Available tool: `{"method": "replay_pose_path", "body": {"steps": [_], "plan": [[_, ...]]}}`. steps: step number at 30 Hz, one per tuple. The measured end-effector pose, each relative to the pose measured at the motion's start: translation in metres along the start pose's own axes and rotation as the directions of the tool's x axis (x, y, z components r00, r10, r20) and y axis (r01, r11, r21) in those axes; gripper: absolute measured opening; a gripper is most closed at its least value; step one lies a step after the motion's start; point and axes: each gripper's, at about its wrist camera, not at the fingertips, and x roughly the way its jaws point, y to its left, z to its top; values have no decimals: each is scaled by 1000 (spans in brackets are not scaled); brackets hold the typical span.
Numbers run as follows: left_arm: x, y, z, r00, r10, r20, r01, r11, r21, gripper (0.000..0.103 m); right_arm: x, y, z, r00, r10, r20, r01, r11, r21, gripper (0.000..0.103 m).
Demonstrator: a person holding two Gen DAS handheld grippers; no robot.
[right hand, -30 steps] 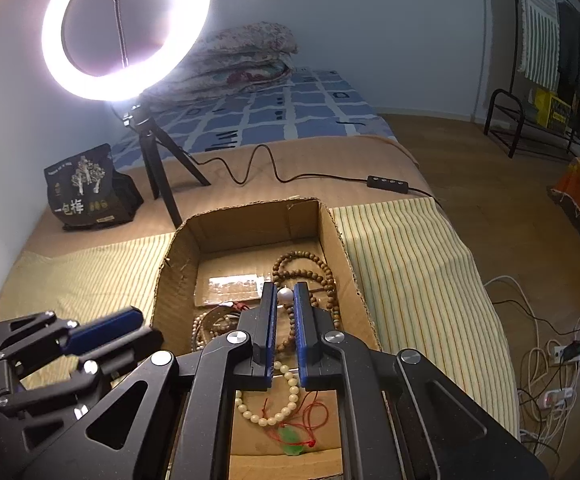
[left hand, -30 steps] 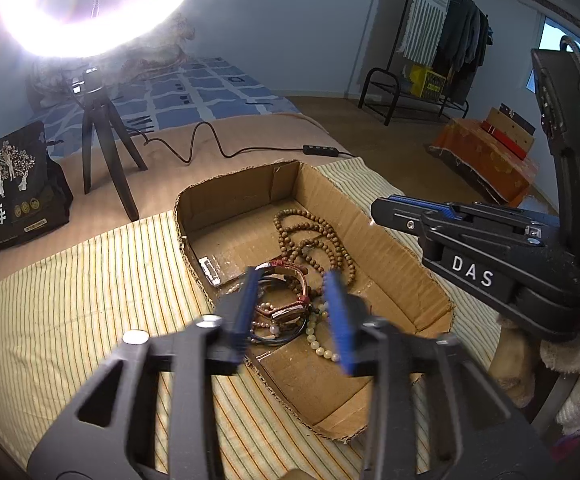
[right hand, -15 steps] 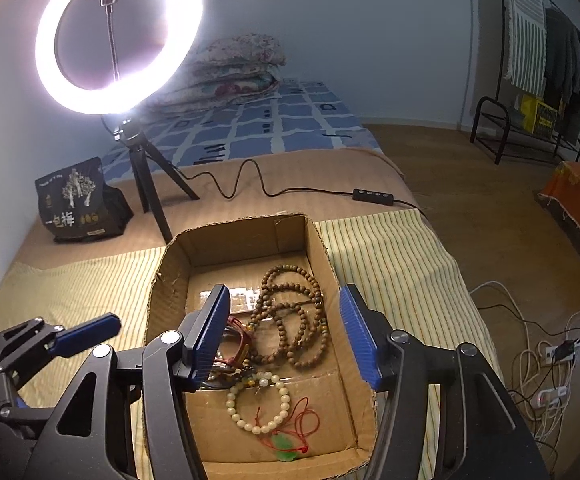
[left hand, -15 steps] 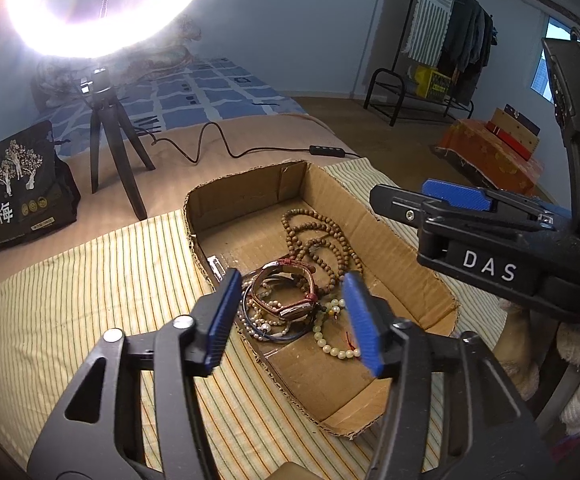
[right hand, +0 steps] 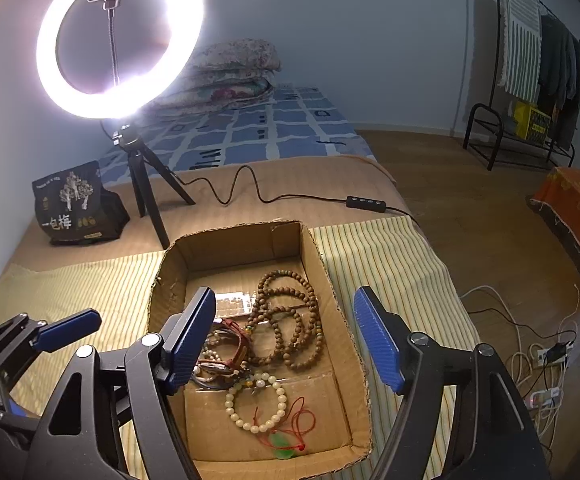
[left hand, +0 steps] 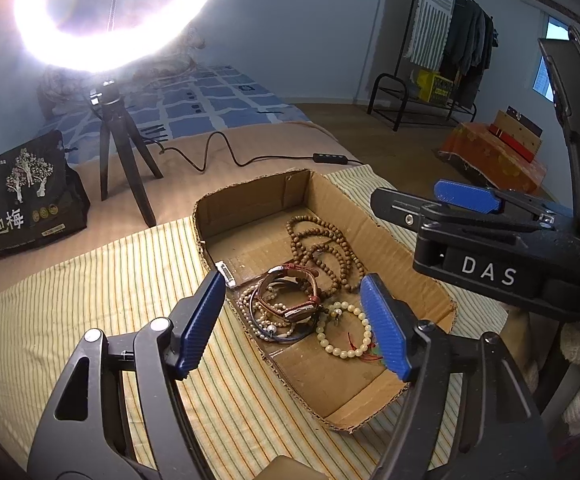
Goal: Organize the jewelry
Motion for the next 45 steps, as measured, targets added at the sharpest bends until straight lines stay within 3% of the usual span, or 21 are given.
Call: {"method": "replay_pose_path", "body": {"steps": [29,45], "plan": [[-68,3,2,994,47,95,-51,998,40,77,-53,13,7,997,-1,82,3,1000,-23,72],[-127,8,-11,983,66,170,-78,995,62,88,-96,38,-2,990,6,138,6,997,-83,72]]}}
